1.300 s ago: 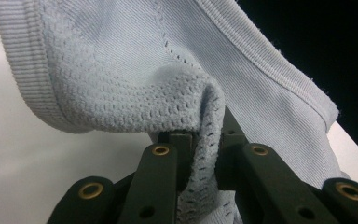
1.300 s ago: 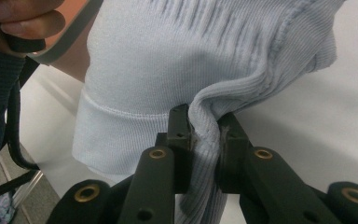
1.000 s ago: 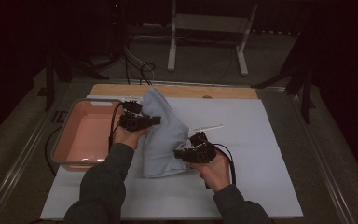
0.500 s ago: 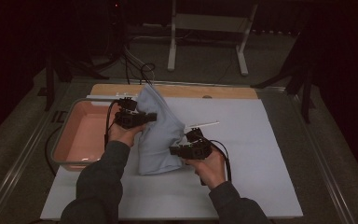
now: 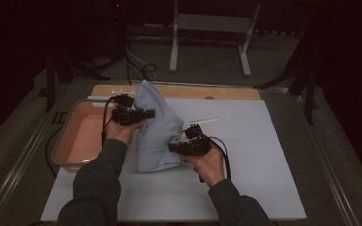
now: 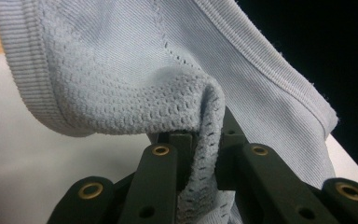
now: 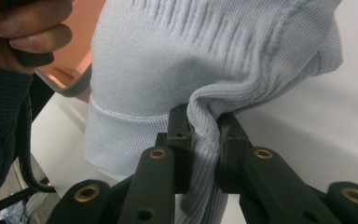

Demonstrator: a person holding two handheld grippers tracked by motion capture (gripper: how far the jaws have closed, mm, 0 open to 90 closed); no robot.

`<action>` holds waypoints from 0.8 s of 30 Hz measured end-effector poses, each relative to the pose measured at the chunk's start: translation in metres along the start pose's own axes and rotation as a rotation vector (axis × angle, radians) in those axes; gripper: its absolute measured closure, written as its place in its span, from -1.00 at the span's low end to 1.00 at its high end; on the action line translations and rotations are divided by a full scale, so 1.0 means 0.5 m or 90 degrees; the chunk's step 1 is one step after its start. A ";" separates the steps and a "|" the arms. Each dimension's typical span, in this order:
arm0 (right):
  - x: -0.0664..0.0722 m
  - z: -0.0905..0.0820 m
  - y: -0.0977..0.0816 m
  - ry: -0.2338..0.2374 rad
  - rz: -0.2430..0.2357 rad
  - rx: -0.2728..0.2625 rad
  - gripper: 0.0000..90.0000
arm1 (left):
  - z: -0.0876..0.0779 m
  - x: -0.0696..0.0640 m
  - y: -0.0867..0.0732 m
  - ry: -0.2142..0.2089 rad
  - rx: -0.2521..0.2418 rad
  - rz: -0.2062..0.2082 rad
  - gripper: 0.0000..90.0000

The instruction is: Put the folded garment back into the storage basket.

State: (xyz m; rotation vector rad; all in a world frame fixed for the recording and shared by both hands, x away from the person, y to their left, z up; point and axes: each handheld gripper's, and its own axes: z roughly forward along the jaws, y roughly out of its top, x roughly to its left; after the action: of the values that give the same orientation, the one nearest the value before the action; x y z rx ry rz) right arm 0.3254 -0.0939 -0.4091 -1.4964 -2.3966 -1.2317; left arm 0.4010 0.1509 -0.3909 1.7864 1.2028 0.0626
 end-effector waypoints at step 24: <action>0.013 0.019 0.045 0.020 0.001 -0.018 0.76 | -0.032 0.029 0.040 0.011 -0.015 0.006 0.84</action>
State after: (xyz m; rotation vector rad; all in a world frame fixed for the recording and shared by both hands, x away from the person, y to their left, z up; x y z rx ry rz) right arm 0.3428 -0.0780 -0.3995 -1.4744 -2.3680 -1.2843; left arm 0.4141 0.1707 -0.3741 1.7743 1.2012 0.0975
